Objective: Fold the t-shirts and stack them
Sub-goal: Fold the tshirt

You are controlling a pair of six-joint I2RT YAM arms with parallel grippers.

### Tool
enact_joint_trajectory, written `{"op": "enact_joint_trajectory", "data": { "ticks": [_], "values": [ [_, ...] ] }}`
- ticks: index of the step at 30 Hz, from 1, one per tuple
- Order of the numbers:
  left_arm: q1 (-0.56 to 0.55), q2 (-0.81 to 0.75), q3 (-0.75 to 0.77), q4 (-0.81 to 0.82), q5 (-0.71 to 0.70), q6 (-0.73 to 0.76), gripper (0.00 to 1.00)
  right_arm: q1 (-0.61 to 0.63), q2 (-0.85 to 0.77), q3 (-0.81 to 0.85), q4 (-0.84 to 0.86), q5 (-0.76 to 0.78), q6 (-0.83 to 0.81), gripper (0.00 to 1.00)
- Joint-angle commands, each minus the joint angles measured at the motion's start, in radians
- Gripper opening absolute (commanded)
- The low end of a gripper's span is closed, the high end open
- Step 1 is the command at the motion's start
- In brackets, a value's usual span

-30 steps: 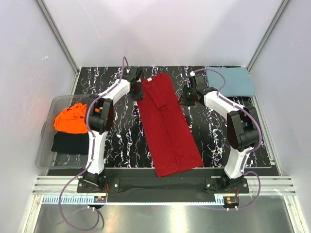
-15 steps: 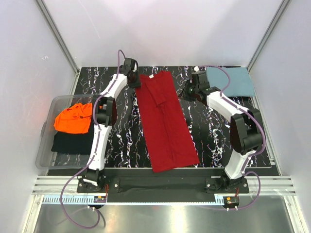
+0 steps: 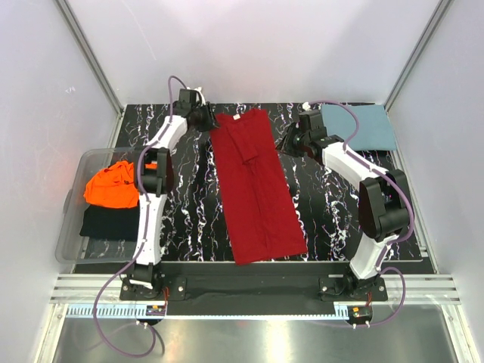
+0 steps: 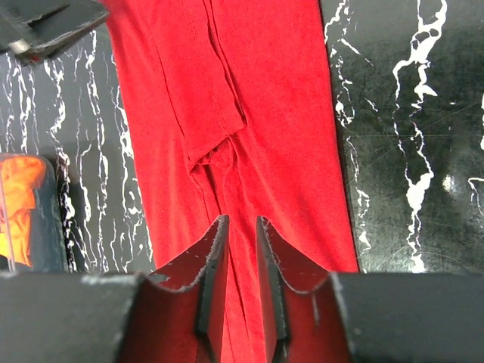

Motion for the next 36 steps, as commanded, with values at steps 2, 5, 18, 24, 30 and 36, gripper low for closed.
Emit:
{"op": "enact_joint_trajectory", "data": {
  "ticks": [2,5,18,24,30,36],
  "values": [
    [-0.016,-0.317,-0.120,0.094,0.137,-0.041,0.40,-0.013,-0.080,-0.018,-0.025,-0.050,-0.036,0.30],
    [-0.017,-0.490,-0.290,0.091,0.153,-0.084,0.40,-0.019,-0.152,-0.078,-0.094,-0.067,-0.046,0.31],
    [-0.431,-1.309,-1.350,0.029,-0.088,-0.225,0.43,-0.012,-0.549,-0.556,-0.316,-0.142,0.111,0.00],
    [-0.603,-1.563,-1.578,0.046,-0.166,-0.336,0.47,0.037,-0.674,-0.722,-0.325,-0.102,0.199,0.00],
    [-0.728,-1.621,-1.791,0.192,-0.179,-0.505,0.50,0.068,-0.599,-0.736,-0.318,-0.093,0.198,0.00],
    [-0.850,-1.551,-1.809,0.210,-0.257,-0.572,0.53,0.074,-0.537,-0.754,-0.275,-0.082,0.195,0.00]
  ]
}}
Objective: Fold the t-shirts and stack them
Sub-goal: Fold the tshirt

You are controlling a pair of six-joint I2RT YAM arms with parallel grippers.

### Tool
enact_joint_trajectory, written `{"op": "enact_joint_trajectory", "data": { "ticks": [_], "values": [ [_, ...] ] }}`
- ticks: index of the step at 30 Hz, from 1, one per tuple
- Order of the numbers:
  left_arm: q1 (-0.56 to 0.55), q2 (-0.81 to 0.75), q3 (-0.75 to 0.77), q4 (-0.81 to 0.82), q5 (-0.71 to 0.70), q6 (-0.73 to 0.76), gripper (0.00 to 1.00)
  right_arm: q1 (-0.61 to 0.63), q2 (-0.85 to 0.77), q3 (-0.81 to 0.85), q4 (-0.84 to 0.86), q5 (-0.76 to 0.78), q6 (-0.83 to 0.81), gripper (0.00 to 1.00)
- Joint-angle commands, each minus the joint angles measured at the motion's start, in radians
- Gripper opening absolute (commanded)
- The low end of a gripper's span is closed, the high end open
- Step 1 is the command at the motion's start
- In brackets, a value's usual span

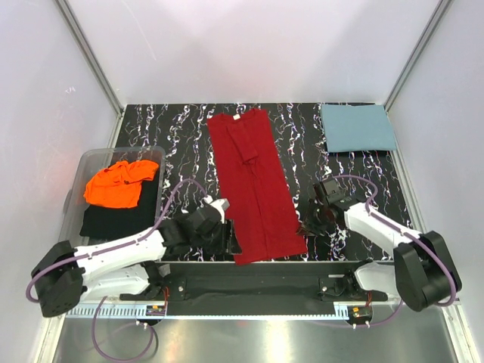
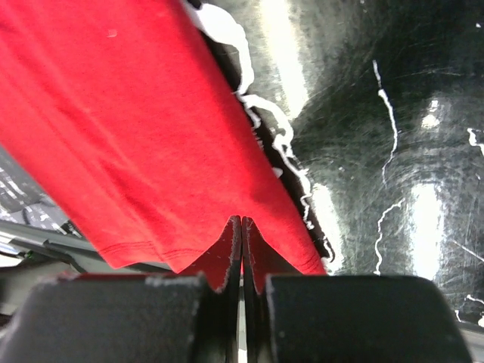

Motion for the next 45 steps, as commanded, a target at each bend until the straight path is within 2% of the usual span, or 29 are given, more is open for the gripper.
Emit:
{"op": "enact_joint_trajectory", "data": {
  "ticks": [1,10,21,25,27,29,30,32,39,43,45],
  "values": [
    [-0.047,0.035,0.005,0.088,-0.078,-0.072,0.53,0.011,0.047,-0.009,0.042,0.015,0.017,0.00],
    [-0.105,0.152,-0.007,0.091,-0.135,-0.132,0.53,0.021,0.102,0.012,0.055,0.016,0.017,0.00],
    [-0.157,0.202,-0.033,0.070,-0.201,-0.186,0.50,0.021,0.027,0.026,0.054,0.001,0.035,0.00],
    [-0.160,0.238,-0.021,0.087,-0.197,-0.190,0.45,0.021,0.016,0.043,0.052,-0.005,0.037,0.00],
    [-0.163,0.254,-0.015,0.085,-0.194,-0.189,0.33,0.023,0.009,0.048,0.052,-0.008,0.038,0.00],
    [-0.163,0.256,-0.015,0.070,-0.184,-0.189,0.14,0.021,0.001,0.048,0.048,-0.005,0.037,0.00],
    [-0.165,0.252,-0.013,0.056,-0.184,-0.186,0.07,0.021,0.002,0.051,0.046,-0.002,0.032,0.00],
    [-0.165,0.218,-0.012,0.022,-0.195,-0.184,0.00,0.021,0.025,0.074,0.022,0.005,-0.001,0.06],
    [-0.163,0.106,-0.061,-0.097,-0.197,-0.167,0.00,0.029,0.053,0.141,-0.021,-0.025,-0.049,0.19],
    [-0.151,0.046,-0.059,-0.191,-0.226,-0.140,0.00,0.112,0.087,0.172,-0.026,-0.030,-0.035,0.27],
    [-0.143,0.035,-0.061,-0.220,-0.217,-0.121,0.00,0.162,0.093,0.170,-0.023,-0.030,-0.003,0.36]
  ]
}}
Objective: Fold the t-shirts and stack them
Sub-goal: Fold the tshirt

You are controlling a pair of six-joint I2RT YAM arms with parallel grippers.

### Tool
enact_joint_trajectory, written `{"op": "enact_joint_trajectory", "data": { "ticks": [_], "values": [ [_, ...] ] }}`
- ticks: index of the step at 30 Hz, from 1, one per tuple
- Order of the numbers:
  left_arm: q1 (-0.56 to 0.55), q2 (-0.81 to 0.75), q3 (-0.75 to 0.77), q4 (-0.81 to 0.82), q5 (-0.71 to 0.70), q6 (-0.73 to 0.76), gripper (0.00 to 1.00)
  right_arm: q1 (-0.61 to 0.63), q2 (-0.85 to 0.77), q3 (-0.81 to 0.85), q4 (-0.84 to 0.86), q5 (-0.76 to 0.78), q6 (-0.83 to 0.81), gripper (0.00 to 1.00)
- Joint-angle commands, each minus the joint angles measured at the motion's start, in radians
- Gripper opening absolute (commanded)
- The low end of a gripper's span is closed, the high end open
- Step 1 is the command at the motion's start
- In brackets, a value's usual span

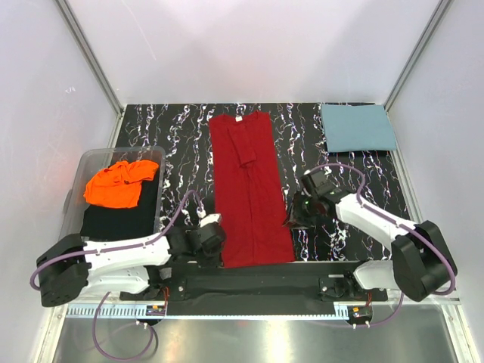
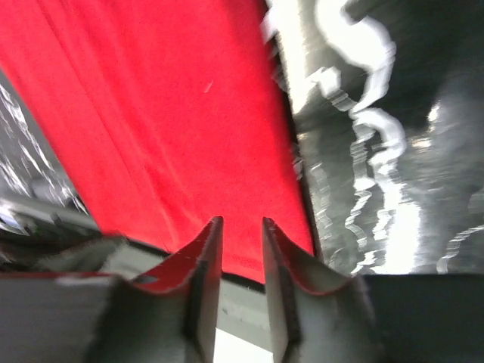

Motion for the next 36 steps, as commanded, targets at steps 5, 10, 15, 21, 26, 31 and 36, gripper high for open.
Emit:
{"op": "enact_joint_trajectory", "data": {
  "ticks": [5,10,15,21,26,31,36],
  "values": [
    [0.015,-0.068,-0.021,-0.144,-0.031,0.053,0.00,0.132,-0.061,-0.032,-0.018,-0.016,0.101,0.45],
    [0.021,-0.146,-0.049,-0.162,-0.033,0.044,0.00,0.152,-0.109,-0.115,-0.029,-0.039,0.147,0.47],
    [0.024,-0.183,-0.047,-0.164,-0.023,0.039,0.06,0.171,-0.189,-0.173,-0.042,-0.053,0.181,0.50],
    [0.025,-0.193,-0.047,-0.167,-0.022,0.046,0.01,0.183,-0.246,-0.233,-0.041,-0.058,0.215,0.52],
    [0.025,-0.195,-0.044,-0.165,-0.027,0.052,0.00,0.189,-0.266,-0.254,-0.013,-0.084,0.212,0.52],
    [0.025,-0.203,-0.033,-0.170,-0.031,0.042,0.00,0.198,-0.288,-0.273,-0.009,-0.092,0.233,0.52],
    [0.025,-0.203,-0.033,-0.168,-0.028,0.041,0.00,0.201,-0.296,-0.331,0.072,-0.110,0.259,0.52]
  ]
}}
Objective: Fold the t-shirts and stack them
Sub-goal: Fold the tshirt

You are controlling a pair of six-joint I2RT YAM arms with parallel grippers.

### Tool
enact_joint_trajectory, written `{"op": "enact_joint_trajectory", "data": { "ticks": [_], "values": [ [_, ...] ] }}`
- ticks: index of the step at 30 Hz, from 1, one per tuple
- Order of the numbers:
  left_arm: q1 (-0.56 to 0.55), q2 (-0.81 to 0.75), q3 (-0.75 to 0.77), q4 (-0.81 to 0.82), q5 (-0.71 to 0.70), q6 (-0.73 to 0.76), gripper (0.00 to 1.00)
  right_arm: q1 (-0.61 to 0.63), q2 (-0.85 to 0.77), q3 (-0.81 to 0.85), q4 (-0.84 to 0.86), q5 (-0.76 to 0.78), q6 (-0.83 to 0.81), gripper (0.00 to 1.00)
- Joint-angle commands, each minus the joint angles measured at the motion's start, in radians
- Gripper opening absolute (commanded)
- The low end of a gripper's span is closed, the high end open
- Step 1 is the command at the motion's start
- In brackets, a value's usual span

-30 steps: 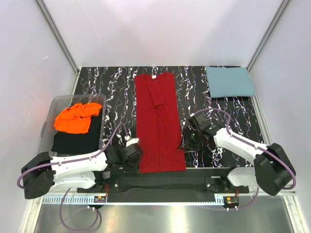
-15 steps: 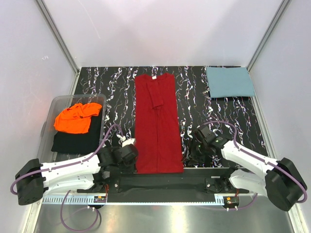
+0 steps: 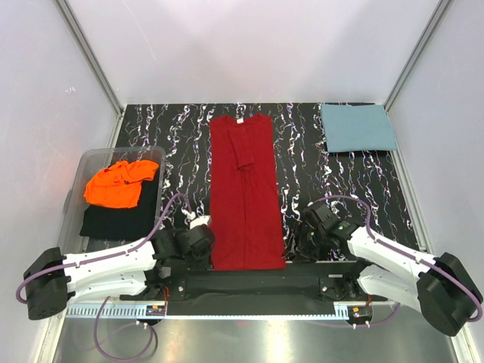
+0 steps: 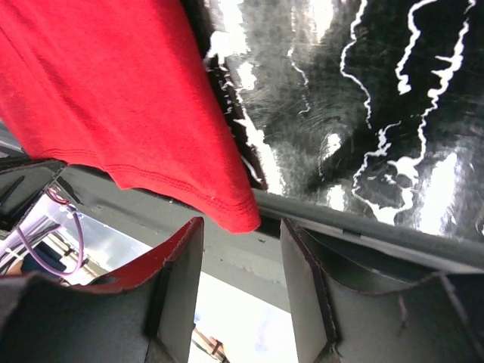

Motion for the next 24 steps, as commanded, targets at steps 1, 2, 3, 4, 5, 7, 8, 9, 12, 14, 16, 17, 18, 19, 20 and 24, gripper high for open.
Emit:
{"op": "enact_joint_trajectory", "data": {
  "ticks": [1,2,3,4,5,7,8,9,12,14,16,17,18,19,20,24],
  "values": [
    [0.003,-0.019,0.009,-0.009,-0.011,0.009,0.00,0.013,0.006,-0.043,0.089,-0.037,0.030,0.52],
    [0.003,-0.019,0.007,-0.009,-0.011,0.009,0.00,0.013,0.017,-0.051,0.108,-0.043,0.027,0.52],
    [0.003,-0.019,0.005,-0.008,-0.012,0.015,0.00,0.016,0.027,-0.060,0.123,-0.046,0.023,0.52],
    [0.003,-0.020,0.008,-0.009,-0.012,0.017,0.00,0.016,0.044,-0.062,0.132,-0.046,0.021,0.52],
    [0.003,-0.020,0.010,-0.008,-0.011,0.020,0.00,0.020,0.050,-0.068,0.142,-0.046,0.022,0.53],
    [0.003,-0.022,0.012,-0.008,-0.009,0.018,0.00,0.022,0.054,-0.080,0.166,-0.043,0.029,0.52],
    [0.003,-0.022,0.012,-0.006,-0.009,0.017,0.00,0.025,0.052,-0.085,0.174,-0.043,0.032,0.52],
    [0.003,-0.023,0.012,-0.006,-0.009,0.017,0.00,0.026,0.049,-0.091,0.183,-0.043,0.033,0.52],
    [0.003,-0.025,0.005,-0.003,-0.009,0.014,0.00,0.029,0.028,-0.109,0.203,-0.040,0.050,0.50],
    [0.003,-0.023,0.007,-0.003,-0.009,0.014,0.00,0.031,0.008,-0.120,0.218,-0.043,0.059,0.50],
    [0.003,-0.025,0.008,-0.003,-0.011,0.018,0.00,0.033,-0.008,-0.137,0.241,-0.046,0.072,0.49],
    [0.003,-0.025,0.010,-0.003,-0.011,0.015,0.00,0.034,-0.011,-0.142,0.247,-0.046,0.073,0.49],
    [0.003,-0.025,0.009,-0.003,-0.011,0.012,0.00,0.033,-0.011,-0.149,0.254,-0.046,0.075,0.49],
    [0.003,-0.025,0.009,0.000,-0.009,0.014,0.00,0.034,-0.006,-0.151,0.255,-0.046,0.073,0.49],
    [0.003,-0.023,0.009,0.000,-0.009,0.014,0.00,0.034,-0.002,-0.152,0.263,-0.048,0.069,0.49],
    [0.003,-0.020,0.016,0.003,-0.005,0.014,0.00,0.036,0.032,-0.163,0.322,-0.077,0.062,0.48]
  ]
}}
